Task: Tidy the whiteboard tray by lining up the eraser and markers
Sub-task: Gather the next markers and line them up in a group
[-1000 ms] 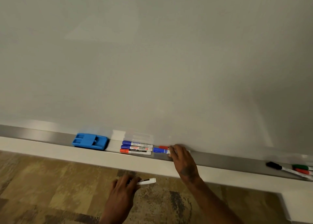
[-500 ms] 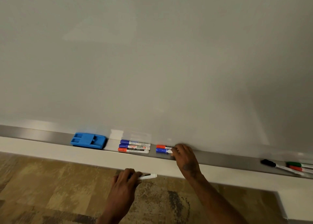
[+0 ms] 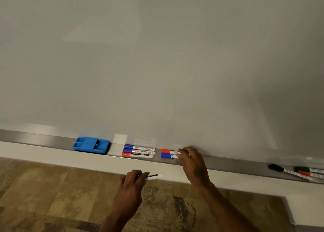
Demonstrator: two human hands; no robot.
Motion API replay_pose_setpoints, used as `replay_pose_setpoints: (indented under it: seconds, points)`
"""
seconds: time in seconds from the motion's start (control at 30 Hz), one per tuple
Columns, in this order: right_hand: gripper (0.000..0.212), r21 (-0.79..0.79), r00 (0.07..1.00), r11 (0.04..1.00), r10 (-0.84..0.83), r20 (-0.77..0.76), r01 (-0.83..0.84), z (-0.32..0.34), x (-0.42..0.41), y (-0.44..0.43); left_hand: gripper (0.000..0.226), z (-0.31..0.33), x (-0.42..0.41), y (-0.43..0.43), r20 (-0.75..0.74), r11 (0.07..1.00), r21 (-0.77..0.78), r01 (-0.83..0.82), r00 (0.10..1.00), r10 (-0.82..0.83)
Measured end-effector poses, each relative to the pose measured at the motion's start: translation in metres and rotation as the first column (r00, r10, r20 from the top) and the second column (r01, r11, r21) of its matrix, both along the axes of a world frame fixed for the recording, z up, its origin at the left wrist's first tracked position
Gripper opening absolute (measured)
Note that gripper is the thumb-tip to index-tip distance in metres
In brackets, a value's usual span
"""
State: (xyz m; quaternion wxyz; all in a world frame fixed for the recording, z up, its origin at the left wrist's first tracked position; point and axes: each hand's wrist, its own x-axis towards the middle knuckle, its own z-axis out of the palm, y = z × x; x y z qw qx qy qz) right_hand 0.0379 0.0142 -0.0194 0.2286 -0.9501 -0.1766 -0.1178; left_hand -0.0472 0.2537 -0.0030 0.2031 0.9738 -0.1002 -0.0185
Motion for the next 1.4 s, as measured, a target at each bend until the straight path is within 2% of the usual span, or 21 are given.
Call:
replay_pose_setpoints:
  seconds: [0.03,0.1,0.17,0.33,0.5,0.63,0.8,1.0,1.17,1.4]
  points:
    - [0.032,0.124,0.994,0.992,0.020,-0.112,-0.006,0.006,-0.008,0.001,0.051,-0.001,0.003,-0.003,-0.004,1.000,0.005,0.007,1.000,-0.007]
    - [0.038,0.261,0.915,0.964,0.151,-0.373,-0.052,0.010,-0.025,0.001,0.051,-0.004,0.012,-0.013,-0.002,0.999,0.008,0.033,0.999,-0.033]
    - [0.040,0.247,0.860,0.964,0.211,-0.465,-0.103,0.008,-0.036,-0.001,0.052,-0.007,0.021,-0.026,0.002,0.998,0.007,0.063,0.998,-0.063]
    - [0.024,0.234,0.905,0.970,0.043,-0.424,0.064,0.005,-0.031,-0.019,0.048,-0.016,0.042,-0.054,-0.029,0.989,-0.013,0.146,0.989,-0.146]
    - [0.015,0.331,0.914,0.899,-0.153,-0.375,0.287,0.006,-0.016,-0.043,0.051,-0.018,0.056,-0.053,-0.058,0.994,-0.081,-0.077,0.996,0.072]
    - [0.012,0.392,0.885,0.819,-0.273,-0.377,0.420,-0.001,-0.006,-0.044,0.048,-0.021,0.061,-0.045,-0.062,0.988,-0.073,-0.137,0.989,0.133]
    - [0.012,0.467,0.860,0.733,-0.341,-0.379,0.496,-0.012,0.002,-0.028,0.048,-0.024,0.067,-0.050,-0.087,0.993,-0.065,-0.097,0.992,0.091]
    - [0.008,0.471,0.785,0.629,-0.463,-0.412,0.619,-0.024,0.003,-0.016,0.053,-0.028,0.077,-0.064,-0.161,0.998,-0.015,-0.063,0.985,0.060]
    - [0.008,0.423,0.751,0.626,-0.486,-0.446,0.656,-0.028,0.003,-0.014,0.053,-0.030,0.082,-0.070,-0.242,0.994,-0.028,-0.109,0.965,0.099]
    - [0.014,0.360,0.734,0.647,-0.515,-0.443,0.672,-0.023,0.006,-0.004,0.060,-0.025,0.090,-0.076,-0.343,0.960,-0.165,-0.226,0.926,0.159]
